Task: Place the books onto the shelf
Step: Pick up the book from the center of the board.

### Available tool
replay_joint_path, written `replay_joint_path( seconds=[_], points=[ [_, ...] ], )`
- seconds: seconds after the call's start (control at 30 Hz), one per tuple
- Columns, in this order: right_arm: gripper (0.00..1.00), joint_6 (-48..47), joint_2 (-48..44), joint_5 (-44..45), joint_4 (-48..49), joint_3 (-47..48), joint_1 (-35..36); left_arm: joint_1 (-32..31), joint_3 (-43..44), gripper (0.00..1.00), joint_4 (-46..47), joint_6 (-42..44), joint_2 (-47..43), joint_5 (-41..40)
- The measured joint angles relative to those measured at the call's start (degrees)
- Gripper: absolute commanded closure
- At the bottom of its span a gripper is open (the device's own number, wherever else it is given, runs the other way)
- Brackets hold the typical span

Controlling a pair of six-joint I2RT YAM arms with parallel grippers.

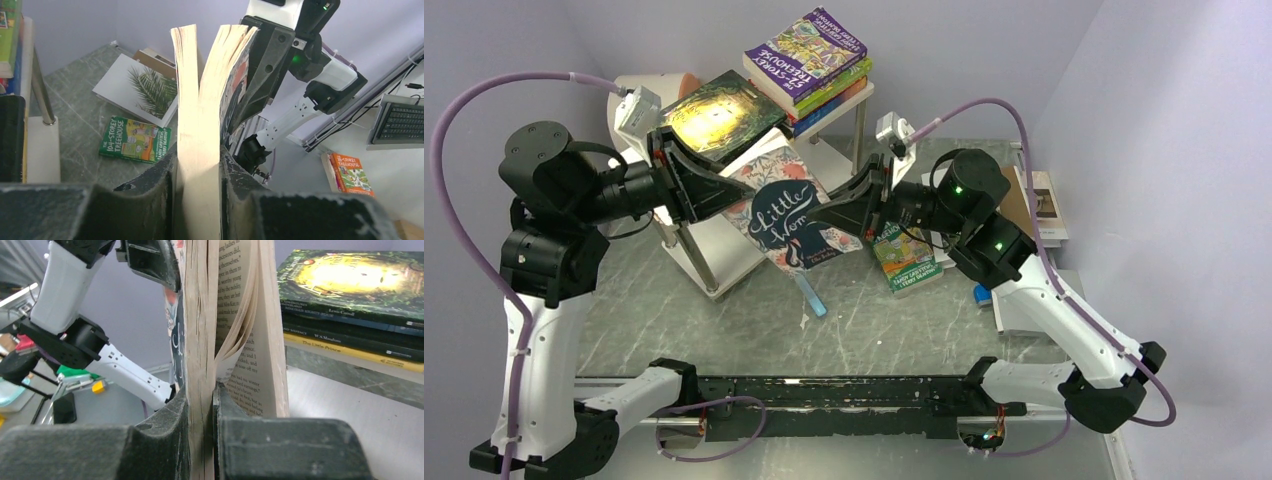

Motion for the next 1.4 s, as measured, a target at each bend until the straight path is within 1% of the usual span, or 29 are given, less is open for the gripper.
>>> replay_joint_path(
  seconds=[0.1,0.13,0.27,0.37,0.5,0.63,0.77,0.87,0.93,1.0,1.07,1.17,1.2,1.23,1.3,1.37,1.4],
  points=[
    [0.39,1.2,-0.1,4.0,0.9,-0.1,0.1,-0.1,2.4,0.95,-1.0,0.0,1.0,-2.1],
    [0.32,2.1,-0.5,6.3,2.1,-0.7,0.1,-0.3,3.2,0.95,-0.9,-0.9,1.5,-3.7],
    [0.2,5.7,-3.6,16.5,6.3,-5.0,0.1,-0.5,4.0,0.95,1.9,-5.7,1.7,-9.3],
    [0.15,9.5,-5.5,26.0,8.3,-6.0,0.1,-0.5,4.3,0.95,6.0,-10.4,1.8,-14.6],
    [0.12,16.9,-8.0,34.4,12.1,-8.9,0.1,-0.5,4.2,0.95,12.6,-17.0,1.8,-21.5],
    [0.12,26.7,-7.2,36.1,17.5,-11.7,0.1,-0.5,3.5,0.95,19.2,-24.0,1.8,-27.3],
    [0.11,36.1,-2.4,35.7,22.8,-12.0,0.1,-0.5,1.2,0.95,24.2,-31.2,1.6,-31.5],
    [0.12,41.8,1.0,34.5,27.5,-11.9,0.1,-0.5,-0.5,0.95,25.6,-35.2,1.9,-33.3],
    [0.14,44.2,2.7,33.4,30.1,-11.1,0.1,-0.5,-1.2,0.95,26.1,-37.6,2.4,-33.9],
    [0.21,46.5,4.4,32.2,33.1,-10.1,0.1,-0.5,-1.8,0.95,26.5,-39.7,2.9,-33.9],
    [0.36,48.4,5.5,31.1,36.0,-9.6,0.0,-0.5,-2.9,0.95,27.6,-41.7,3.1,-34.0],
    [0.64,51.1,6.6,29.4,39.7,-9.3,-1.0,-0.5,-3.3,0.95,28.0,-43.0,3.5,-34.0],
    [0.75,52.6,6.9,28.9,40.7,-9.3,-1.6,-0.5,-3.3,0.9,28.0,-43.2,3.7,-34.0],
    [0.85,52.6,6.9,28.7,41.0,-9.3,-2.1,-0.5,-3.3,0.79,28.0,-43.5,3.7,-34.0],
    [0.98,54.3,7.5,26.5,41.9,-9.3,-3.9,-0.5,-3.2,0.56,28.0,-43.1,3.9,-33.7],
    [1.0,55.8,8.0,22.9,42.4,-9.0,-6.5,-0.5,-2.6,0.4,27.7,-41.7,4.5,-32.3],
    [1.0,56.1,8.3,21.1,42.4,-8.8,-8.1,-0.5,-1.9,0.36,27.3,-40.6,5.0,-31.5]
  ],
)
